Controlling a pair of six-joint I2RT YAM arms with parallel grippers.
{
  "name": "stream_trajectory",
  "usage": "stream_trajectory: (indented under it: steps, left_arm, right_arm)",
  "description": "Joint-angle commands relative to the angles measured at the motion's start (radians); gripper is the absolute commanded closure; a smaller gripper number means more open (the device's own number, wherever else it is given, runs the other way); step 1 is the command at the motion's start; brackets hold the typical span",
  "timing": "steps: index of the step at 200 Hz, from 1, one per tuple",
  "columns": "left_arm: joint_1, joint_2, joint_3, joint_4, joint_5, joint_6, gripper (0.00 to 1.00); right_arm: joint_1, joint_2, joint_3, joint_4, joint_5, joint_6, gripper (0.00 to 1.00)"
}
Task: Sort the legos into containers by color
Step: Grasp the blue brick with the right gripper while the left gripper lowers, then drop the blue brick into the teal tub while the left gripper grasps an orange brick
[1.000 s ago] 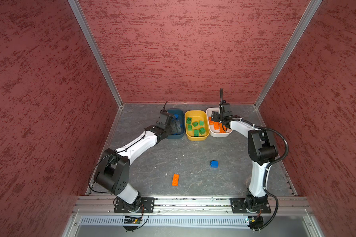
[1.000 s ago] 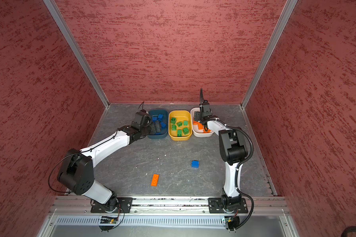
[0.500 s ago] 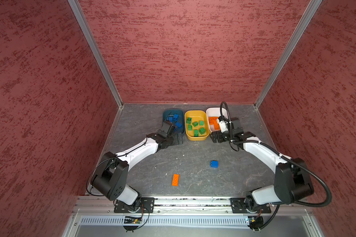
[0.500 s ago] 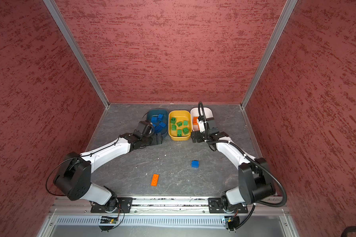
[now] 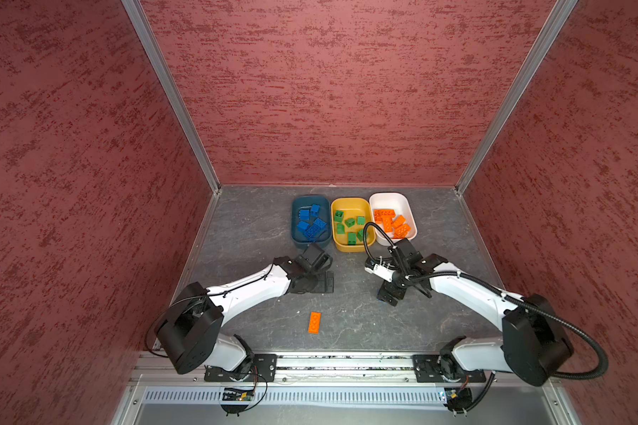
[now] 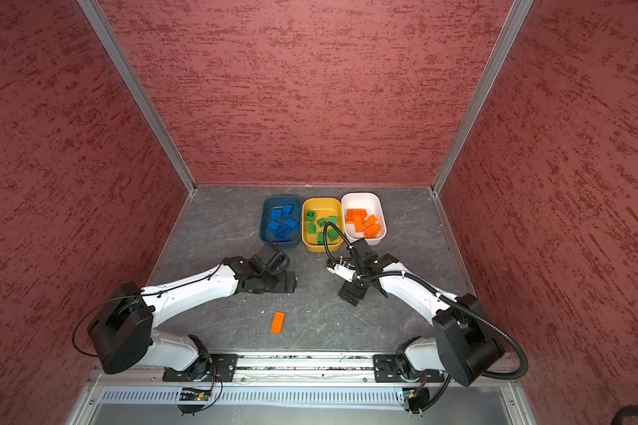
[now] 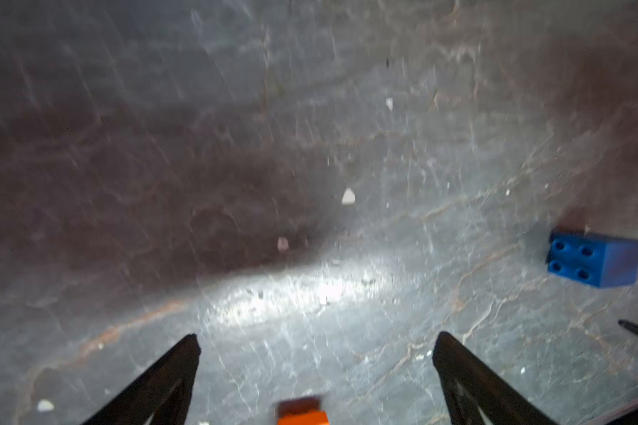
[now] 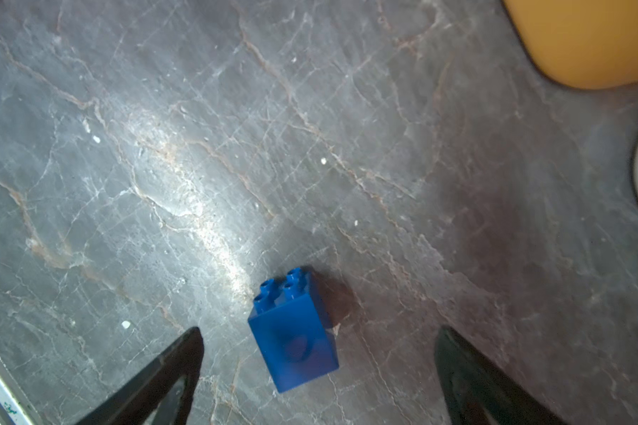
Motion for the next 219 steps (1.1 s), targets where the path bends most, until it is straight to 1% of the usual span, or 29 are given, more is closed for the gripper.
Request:
stream_trajectory:
  steps: [1,23,39,47,58,67,78,85,104,116,127,148,164,182,201,219]
  left_arm:
    - [-0.036,-0.048,-0.060,-0.038,0.015,-0.084,0.00]
    - [-0.071,-0.083,-0.128,0.015,0.029,-0.130,0.00]
    - [-0.105,-0.111,-0.168,0.047,0.027,-0.136,0.00]
    - [-0.127,-0.124,-0.184,0.052,0.019,-0.134,0.00]
    - [-0.160,-0.134,-0.195,0.035,-0.006,-0.134,0.04]
    - [-0.188,-0.135,-0.197,0.007,-0.049,-0.147,0.06]
    - [-0.205,-0.134,-0.199,-0.018,-0.084,-0.165,0.09]
    - [-0.212,-0.138,-0.206,-0.015,-0.097,-0.174,0.09]
    - [-0.216,-0.159,-0.237,0.040,-0.094,-0.184,0.09]
    - [-0.216,-0.175,-0.258,0.076,-0.084,-0.194,0.09]
    - [-0.217,-0.194,-0.277,0.104,-0.069,-0.196,0.09]
    - [-0.227,-0.232,-0.301,0.123,-0.058,-0.187,0.07]
    - [-0.231,-0.257,-0.314,0.119,-0.055,-0.169,0.08]
    - [-0.234,-0.275,-0.325,0.112,-0.055,-0.154,0.10]
    - [-0.243,-0.267,-0.325,0.110,-0.056,-0.142,0.13]
    - [-0.258,-0.237,-0.317,0.112,-0.059,-0.134,0.17]
  right_arm:
    - [0.018,0.045,-0.014,0.017,0.005,-0.093,0.03]
    - [0.019,0.070,-0.020,-0.001,0.050,-0.107,0.07]
    - [0.020,0.071,-0.024,-0.009,0.050,-0.103,0.13]
    - [0.020,0.071,-0.027,-0.005,0.042,-0.101,0.18]
    - [0.020,0.071,-0.027,0.006,0.036,-0.094,0.27]
    - [0.020,0.071,-0.031,0.015,0.027,-0.088,0.35]
    - [0.019,0.071,-0.033,0.020,0.009,-0.083,0.41]
    - [0.019,0.070,-0.032,0.023,-0.001,-0.080,0.47]
    - [0.020,0.071,-0.033,0.018,-0.008,-0.077,0.61]
    - [0.019,0.071,-0.029,0.013,-0.007,-0.079,0.66]
    - [0.020,0.066,-0.013,0.013,-0.022,-0.082,0.69]
    - [0.019,0.027,0.034,0.063,-0.109,-0.083,0.74]
    - [0.020,0.013,0.066,0.163,-0.191,-0.066,0.75]
    - [0.021,0.023,0.070,0.375,-0.285,0.004,0.76]
    - [0.021,0.070,0.073,0.665,-0.341,0.187,0.76]
    - [0.029,0.186,0.106,0.911,-0.349,0.360,0.76]
